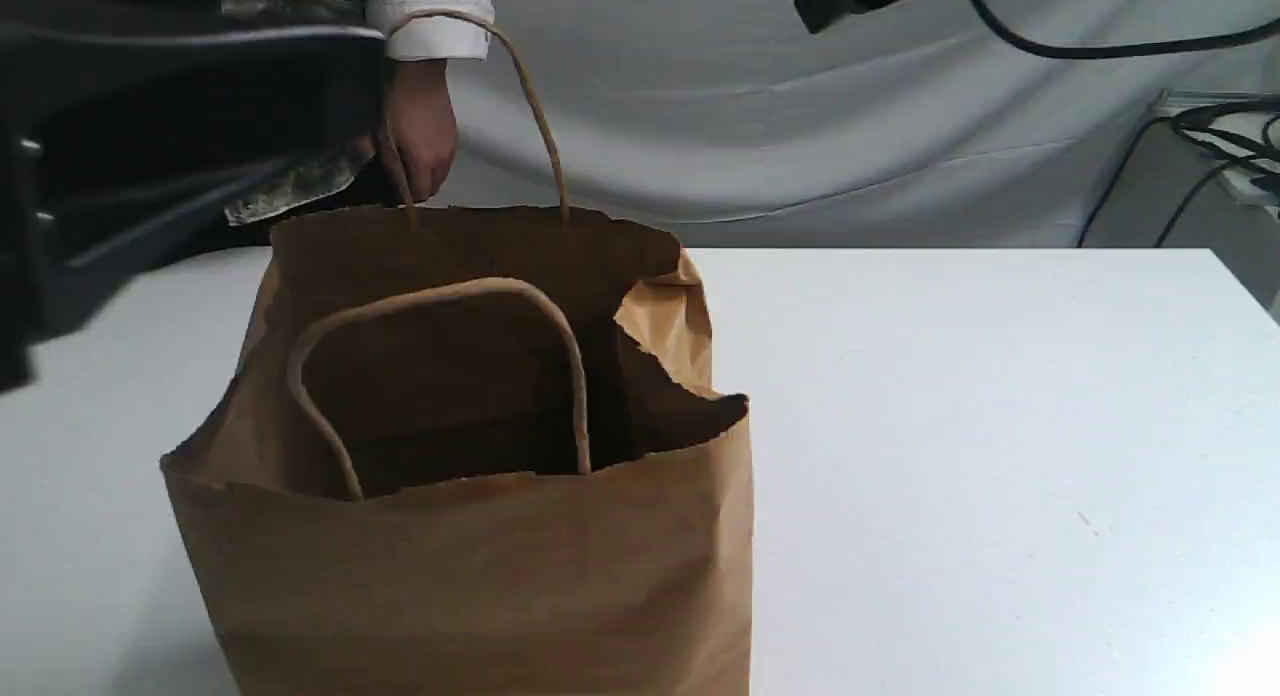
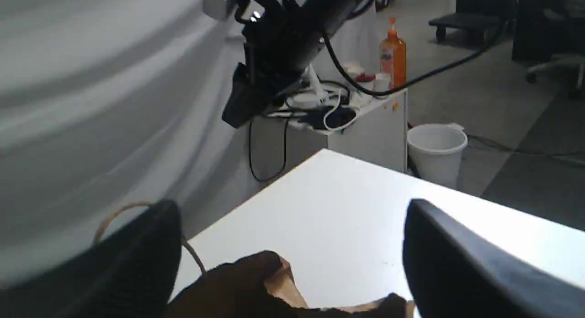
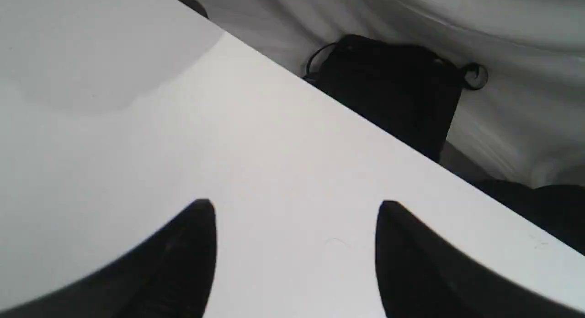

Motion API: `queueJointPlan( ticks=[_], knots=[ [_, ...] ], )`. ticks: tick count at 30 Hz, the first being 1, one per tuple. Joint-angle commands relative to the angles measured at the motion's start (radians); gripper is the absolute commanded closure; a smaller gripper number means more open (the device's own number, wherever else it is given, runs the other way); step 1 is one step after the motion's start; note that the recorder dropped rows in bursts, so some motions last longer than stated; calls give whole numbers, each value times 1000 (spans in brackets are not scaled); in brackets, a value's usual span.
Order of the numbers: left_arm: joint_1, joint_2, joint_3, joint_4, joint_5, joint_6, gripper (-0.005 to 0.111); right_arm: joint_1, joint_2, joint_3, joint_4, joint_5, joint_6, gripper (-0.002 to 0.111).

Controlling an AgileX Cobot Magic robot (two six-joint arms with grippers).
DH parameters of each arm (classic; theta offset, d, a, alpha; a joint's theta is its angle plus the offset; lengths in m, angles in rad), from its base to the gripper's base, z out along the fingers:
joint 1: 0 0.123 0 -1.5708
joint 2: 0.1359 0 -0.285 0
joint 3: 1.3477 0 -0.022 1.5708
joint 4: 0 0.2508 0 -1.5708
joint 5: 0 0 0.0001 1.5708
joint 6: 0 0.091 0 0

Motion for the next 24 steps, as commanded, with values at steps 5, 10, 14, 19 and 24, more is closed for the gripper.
queueJointPlan(
  ticks=[5, 10, 14, 19, 24],
  knots=[
    [-4, -206, 1, 12, 4, -34, 37, 0, -163, 112, -7, -1, 32, 63],
    [4, -359, 1, 61, 36, -59, 47, 0, -355, 309, -7, -92, 67, 64],
    [53, -458, 1, 78, 124, -67, 54, 0, -572, 510, -7, -332, 67, 64],
    [158, -549, 1, 52, 199, -74, 64, 0, -868, 807, -7, -623, -69, 72],
    [295, -627, 1, 50, 217, 40, 84, 0, -1099, 1022, -7, -644, -136, 89]
  ],
)
